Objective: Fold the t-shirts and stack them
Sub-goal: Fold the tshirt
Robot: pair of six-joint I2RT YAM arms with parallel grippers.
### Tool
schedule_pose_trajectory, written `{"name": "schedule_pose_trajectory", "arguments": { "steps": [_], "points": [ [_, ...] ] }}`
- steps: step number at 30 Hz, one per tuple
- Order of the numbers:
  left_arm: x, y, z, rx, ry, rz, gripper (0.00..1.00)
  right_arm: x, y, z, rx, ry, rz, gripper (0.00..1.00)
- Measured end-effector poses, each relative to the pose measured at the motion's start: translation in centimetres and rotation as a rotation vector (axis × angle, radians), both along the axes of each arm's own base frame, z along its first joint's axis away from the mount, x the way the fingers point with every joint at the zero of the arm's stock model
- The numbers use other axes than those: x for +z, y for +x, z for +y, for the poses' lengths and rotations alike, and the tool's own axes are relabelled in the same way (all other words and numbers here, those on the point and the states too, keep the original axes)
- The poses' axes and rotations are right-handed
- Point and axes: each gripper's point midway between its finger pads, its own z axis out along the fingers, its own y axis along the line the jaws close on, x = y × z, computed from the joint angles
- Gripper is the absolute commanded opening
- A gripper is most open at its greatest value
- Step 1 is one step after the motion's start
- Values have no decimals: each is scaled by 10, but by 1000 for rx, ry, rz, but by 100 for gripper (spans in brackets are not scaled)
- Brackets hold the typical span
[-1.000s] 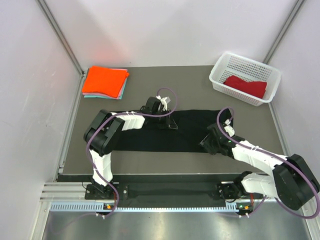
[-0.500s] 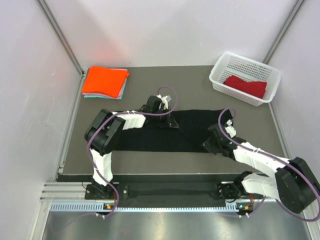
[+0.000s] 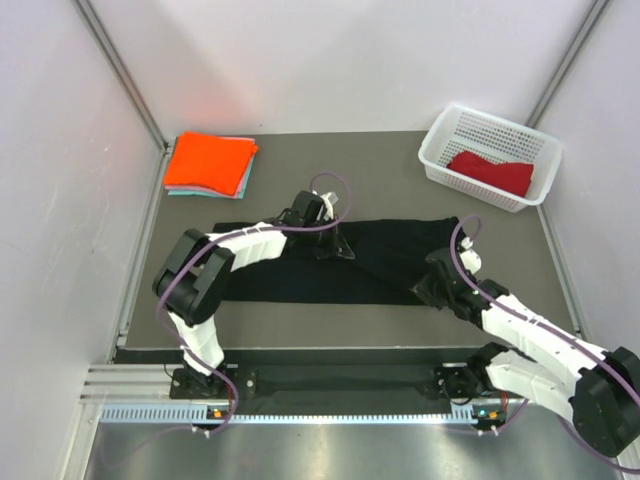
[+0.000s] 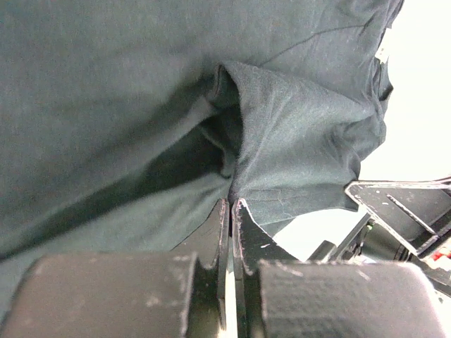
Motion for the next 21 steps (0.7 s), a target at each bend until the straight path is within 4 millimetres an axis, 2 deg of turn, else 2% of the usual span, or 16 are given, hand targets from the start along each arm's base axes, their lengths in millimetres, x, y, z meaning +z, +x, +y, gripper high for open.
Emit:
{"name": "schedule_pose_trajectory", "arguments": {
  "steps": [4,14,18,21],
  "points": [
    [1,-10,2,6,19,25,0,-4,-6,-1,14,8,3,0],
    [-26,-38,10,11,87,114,0,-1,-18,-3,52,8,3,0],
    [-28,-45,7,7,89,130,0,0,-23,-4,68,14,-2,0],
    [-30,-50,5,5,95,136,0,-8,-31,-7,79,5,23,0]
  ]
}}
